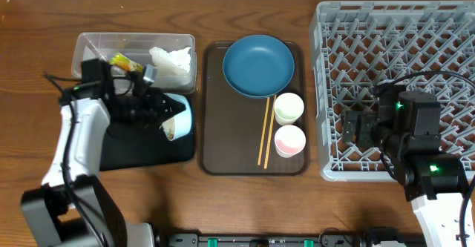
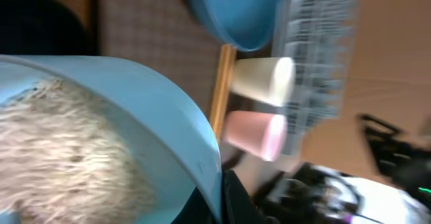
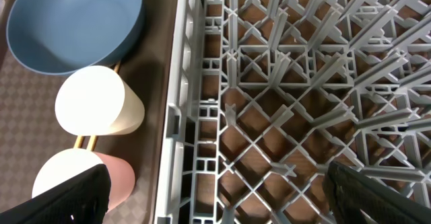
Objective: Sort waste into correct bins and load items into the dishwasher rack
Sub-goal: 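Tip the rice bowl over the black tray with the left gripper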
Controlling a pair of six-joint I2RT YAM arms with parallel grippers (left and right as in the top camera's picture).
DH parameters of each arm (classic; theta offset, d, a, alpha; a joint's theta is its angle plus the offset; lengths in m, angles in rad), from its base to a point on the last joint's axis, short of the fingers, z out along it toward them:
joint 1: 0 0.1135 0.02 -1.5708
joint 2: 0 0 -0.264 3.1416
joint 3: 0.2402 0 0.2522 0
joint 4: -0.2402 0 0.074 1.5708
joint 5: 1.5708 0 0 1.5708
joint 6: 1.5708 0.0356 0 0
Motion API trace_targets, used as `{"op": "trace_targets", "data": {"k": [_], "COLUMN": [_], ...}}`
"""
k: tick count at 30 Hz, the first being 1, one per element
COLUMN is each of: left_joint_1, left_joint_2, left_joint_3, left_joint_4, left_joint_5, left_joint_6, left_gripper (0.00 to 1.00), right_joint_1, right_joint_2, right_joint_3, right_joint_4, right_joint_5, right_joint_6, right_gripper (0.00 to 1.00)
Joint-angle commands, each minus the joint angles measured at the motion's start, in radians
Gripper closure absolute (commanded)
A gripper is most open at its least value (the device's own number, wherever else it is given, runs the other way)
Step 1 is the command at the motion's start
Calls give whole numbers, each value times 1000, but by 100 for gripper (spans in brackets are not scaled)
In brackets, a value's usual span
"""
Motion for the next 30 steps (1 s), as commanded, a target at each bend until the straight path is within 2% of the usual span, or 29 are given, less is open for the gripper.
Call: {"op": "trace_targets", "data": {"k": [1, 7, 16, 22, 25, 27, 29, 30], "left_joint_1": [71, 158, 257, 332, 359, 364, 363, 361], "left_joint_2": [63, 175, 197, 197, 197, 197, 197, 197], "left_joint_3": [-31, -37, -37, -37, -37, -37, -37, -37], "left_joint_4": [-2, -6, -26, -24, 37, 74, 79, 80], "left_joint_5": [286, 506, 506, 504, 417, 362, 435, 509], "left_joint_6": [103, 93, 6, -7, -8, -53, -39, 13], "left_gripper": [94, 94, 94, 94, 94, 94, 94, 94], "right_joint_1": [-13, -13, -13, -13, -13, -13, -13, -13], "right_joint_2": [-6, -6, -6, -6, -6, -6, -6, -6], "right_joint_3": [21, 21, 21, 21, 21, 21, 21, 21], "right_joint_4": [-1, -2, -3, -3, -3, -2, -3, -4], "right_joint_5": [-4, -4, -4, -4, -4, -4, -4, -4], "right_joint_6": [-13, -13, -13, -13, -13, -13, -13, -13], "right_gripper": [1, 1, 1, 1, 1, 1, 1, 1]}}
